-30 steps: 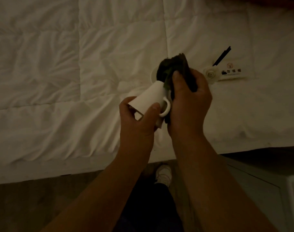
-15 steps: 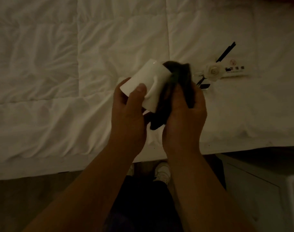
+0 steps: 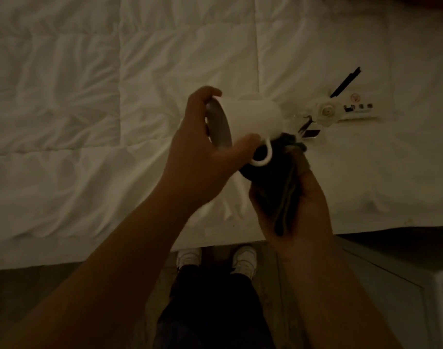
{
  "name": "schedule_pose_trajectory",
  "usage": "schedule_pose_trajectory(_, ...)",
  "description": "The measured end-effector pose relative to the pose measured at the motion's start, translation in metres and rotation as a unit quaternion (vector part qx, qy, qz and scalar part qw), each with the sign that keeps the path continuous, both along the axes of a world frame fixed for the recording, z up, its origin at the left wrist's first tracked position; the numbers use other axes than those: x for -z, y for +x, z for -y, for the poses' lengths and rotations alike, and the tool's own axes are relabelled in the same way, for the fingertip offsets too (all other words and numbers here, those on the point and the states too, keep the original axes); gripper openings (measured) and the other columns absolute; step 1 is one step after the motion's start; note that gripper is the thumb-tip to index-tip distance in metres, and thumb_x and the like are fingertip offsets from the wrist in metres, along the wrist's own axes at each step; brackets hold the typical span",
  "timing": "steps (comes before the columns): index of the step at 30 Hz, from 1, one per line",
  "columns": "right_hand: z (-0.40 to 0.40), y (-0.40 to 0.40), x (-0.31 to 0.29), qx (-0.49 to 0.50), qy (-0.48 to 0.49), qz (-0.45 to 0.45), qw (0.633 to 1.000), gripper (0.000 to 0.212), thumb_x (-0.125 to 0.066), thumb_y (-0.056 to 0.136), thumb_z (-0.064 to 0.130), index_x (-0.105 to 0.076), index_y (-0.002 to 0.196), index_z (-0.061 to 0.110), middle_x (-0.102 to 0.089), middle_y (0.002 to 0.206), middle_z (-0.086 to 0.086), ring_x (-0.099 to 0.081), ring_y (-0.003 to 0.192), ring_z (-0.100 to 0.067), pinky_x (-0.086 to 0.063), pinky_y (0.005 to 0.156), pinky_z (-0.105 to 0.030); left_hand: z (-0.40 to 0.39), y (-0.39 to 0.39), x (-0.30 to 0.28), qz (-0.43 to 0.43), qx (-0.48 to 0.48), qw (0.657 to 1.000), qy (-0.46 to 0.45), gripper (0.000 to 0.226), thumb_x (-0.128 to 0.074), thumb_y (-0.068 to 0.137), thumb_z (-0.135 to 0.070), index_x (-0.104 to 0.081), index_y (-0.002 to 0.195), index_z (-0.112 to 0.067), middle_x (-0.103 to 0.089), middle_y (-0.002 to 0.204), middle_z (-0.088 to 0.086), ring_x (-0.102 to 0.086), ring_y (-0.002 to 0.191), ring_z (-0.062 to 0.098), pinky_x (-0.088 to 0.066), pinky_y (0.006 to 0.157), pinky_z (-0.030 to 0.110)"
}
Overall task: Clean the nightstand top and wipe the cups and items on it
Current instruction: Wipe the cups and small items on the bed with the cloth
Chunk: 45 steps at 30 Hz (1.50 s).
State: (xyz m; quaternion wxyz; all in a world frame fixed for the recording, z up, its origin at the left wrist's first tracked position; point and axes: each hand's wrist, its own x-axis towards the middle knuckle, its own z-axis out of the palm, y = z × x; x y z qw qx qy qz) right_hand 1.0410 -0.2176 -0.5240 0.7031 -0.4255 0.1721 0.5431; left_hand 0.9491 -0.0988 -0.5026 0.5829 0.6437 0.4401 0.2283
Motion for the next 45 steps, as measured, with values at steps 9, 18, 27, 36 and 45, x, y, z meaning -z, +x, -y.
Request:
schedule_pose_trajectory(9, -0.012, -0.001, -0.003, -0.056, -0.013, 0.318, 0.946, 0.030, -0.067, 0.080, 0.019, -0.071, 0.097, 0.044, -0.072, 0.105, 0.009, -0.067, 0.103, -0.015, -0.054, 0.082, -0.031, -0.001, -0.018, 0.007, -0.089, 0.056, 0.983, 0.153, 0.115, -0.081, 0.058, -0.049, -0.011, 0.148, -0.032, -0.049, 0.126, -0.014, -0.050, 0.116, 0.002, -0.047, 0.087, 0.018)
schedule_pose_trajectory(18, -0.009, 0.004, -0.031, -0.058, 0.005, 0.490, 0.870, 0.033, -0.065, 0.079, 0.027, -0.059, 0.109, 0.039, -0.067, 0.107, 0.018, -0.065, 0.104, -0.010, -0.055, 0.081, -0.025, 0.003, -0.025, 0.010, -0.017, 0.092, 0.988, 0.125, 0.126, -0.086, 0.068, -0.020, 0.010, 0.149, -0.010, -0.049, 0.123, -0.014, -0.055, 0.112, -0.002, -0.045, 0.089, 0.012)
schedule_pose_trajectory(27, -0.046, -0.004, -0.047, -0.550, -0.039, 0.680, 0.484, 0.023, -0.061, 0.083, 0.022, -0.057, 0.106, 0.019, -0.054, 0.089, 0.011, -0.049, 0.071, -0.004, -0.039, 0.060, -0.012, 0.002, -0.044, 0.013, -0.120, 0.243, 0.918, 0.290, 0.110, -0.078, 0.074, -0.015, 0.004, 0.147, -0.023, -0.041, 0.146, 0.000, -0.049, 0.123, 0.016, -0.045, 0.096, 0.030)
schedule_pose_trajectory(36, -0.063, -0.002, -0.027, -0.624, -0.007, 0.540, 0.564, 0.023, -0.068, 0.076, 0.015, -0.061, 0.098, 0.017, -0.062, 0.081, 0.003, -0.062, 0.071, -0.010, -0.055, 0.066, -0.031, -0.007, -0.059, 0.028, -0.170, 0.302, 0.864, 0.365, 0.089, -0.070, 0.076, -0.031, -0.021, 0.147, -0.005, -0.051, 0.138, 0.010, -0.043, 0.121, 0.018, -0.041, 0.087, 0.028)
schedule_pose_trajectory(45, -0.034, 0.042, -0.006, -0.376, 0.112, 0.181, 0.902, 0.034, -0.055, 0.074, 0.000, -0.072, 0.100, 0.015, -0.072, 0.092, -0.007, -0.070, 0.085, -0.023, -0.056, 0.071, -0.030, -0.018, -0.049, 0.047, -0.133, 0.153, 0.950, 0.235, 0.103, -0.079, 0.065, -0.041, -0.023, 0.147, -0.013, -0.039, 0.143, 0.012, -0.039, 0.123, 0.010, -0.041, 0.093, 0.029)
